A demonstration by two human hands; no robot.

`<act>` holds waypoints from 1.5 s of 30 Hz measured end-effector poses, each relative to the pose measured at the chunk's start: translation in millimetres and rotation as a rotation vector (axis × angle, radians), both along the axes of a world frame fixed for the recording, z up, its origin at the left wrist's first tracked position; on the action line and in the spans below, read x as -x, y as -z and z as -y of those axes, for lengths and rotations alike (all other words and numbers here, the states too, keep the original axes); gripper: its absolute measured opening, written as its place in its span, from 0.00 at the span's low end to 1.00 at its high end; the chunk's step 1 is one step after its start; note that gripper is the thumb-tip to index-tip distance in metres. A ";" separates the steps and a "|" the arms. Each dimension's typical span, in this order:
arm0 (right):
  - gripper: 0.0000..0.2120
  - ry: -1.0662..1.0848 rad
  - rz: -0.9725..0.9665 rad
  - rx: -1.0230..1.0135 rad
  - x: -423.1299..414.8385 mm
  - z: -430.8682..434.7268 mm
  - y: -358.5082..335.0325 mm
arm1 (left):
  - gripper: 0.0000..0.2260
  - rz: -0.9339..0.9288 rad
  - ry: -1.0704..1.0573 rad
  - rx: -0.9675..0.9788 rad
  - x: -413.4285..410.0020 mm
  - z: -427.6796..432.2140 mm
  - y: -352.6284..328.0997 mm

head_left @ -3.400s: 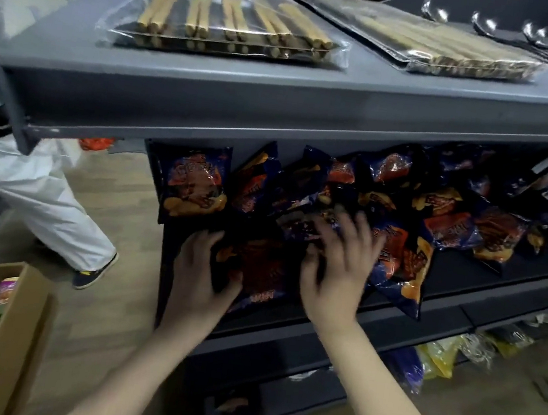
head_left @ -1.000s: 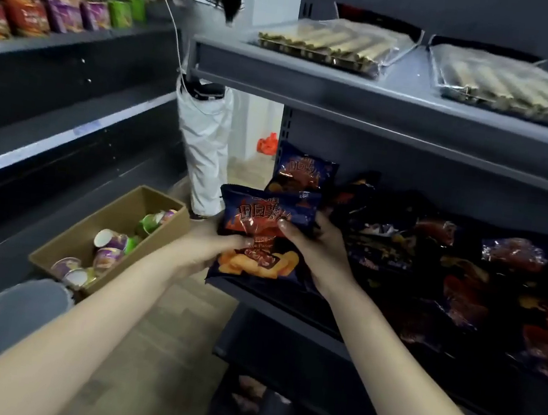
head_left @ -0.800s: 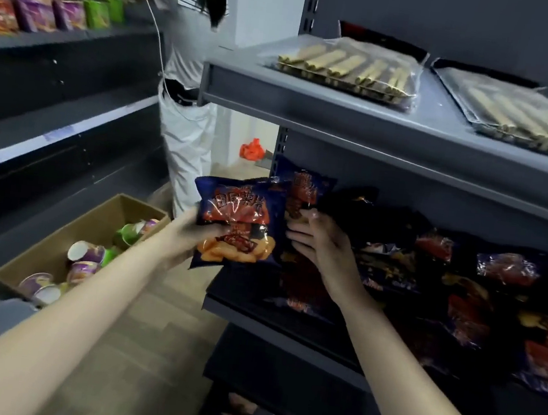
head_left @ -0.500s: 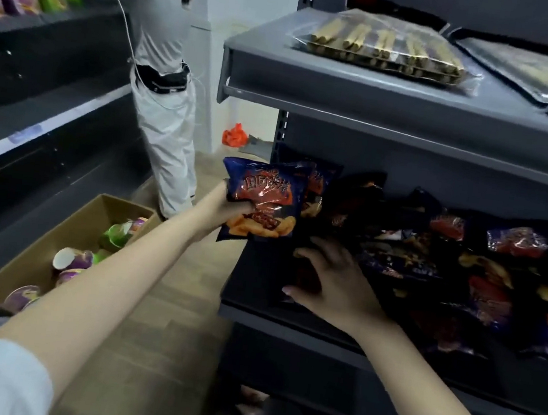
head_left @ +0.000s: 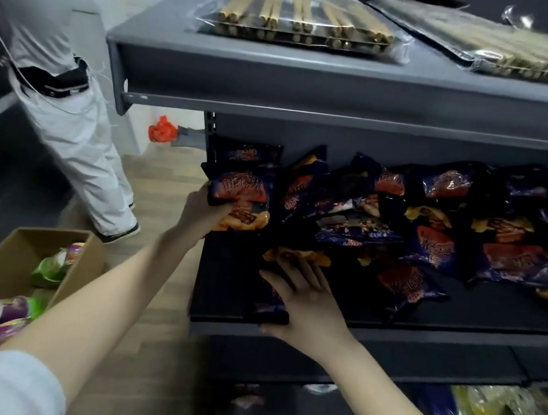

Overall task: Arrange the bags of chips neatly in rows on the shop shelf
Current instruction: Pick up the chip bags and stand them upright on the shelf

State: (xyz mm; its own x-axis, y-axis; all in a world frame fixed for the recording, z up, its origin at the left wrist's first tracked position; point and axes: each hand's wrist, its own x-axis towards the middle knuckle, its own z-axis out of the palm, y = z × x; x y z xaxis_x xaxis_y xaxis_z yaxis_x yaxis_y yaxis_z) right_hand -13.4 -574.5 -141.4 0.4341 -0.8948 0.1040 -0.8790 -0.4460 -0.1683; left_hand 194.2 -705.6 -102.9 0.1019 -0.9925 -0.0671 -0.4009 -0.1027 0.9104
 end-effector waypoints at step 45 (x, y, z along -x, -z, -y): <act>0.18 0.383 1.703 -0.830 -0.1 -17.3 -77.1 | 0.26 0.297 -0.048 0.620 66.1 -199.9 -13.6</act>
State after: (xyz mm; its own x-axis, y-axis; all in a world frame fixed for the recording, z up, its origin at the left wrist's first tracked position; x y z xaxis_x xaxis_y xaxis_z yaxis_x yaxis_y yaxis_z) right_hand -13.3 -557.2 -64.4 0.1496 -0.9440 -0.2941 0.3960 0.3298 -0.8570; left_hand 128.1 -505.7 -89.3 0.0729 -0.8323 0.5495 -0.6505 0.3779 0.6588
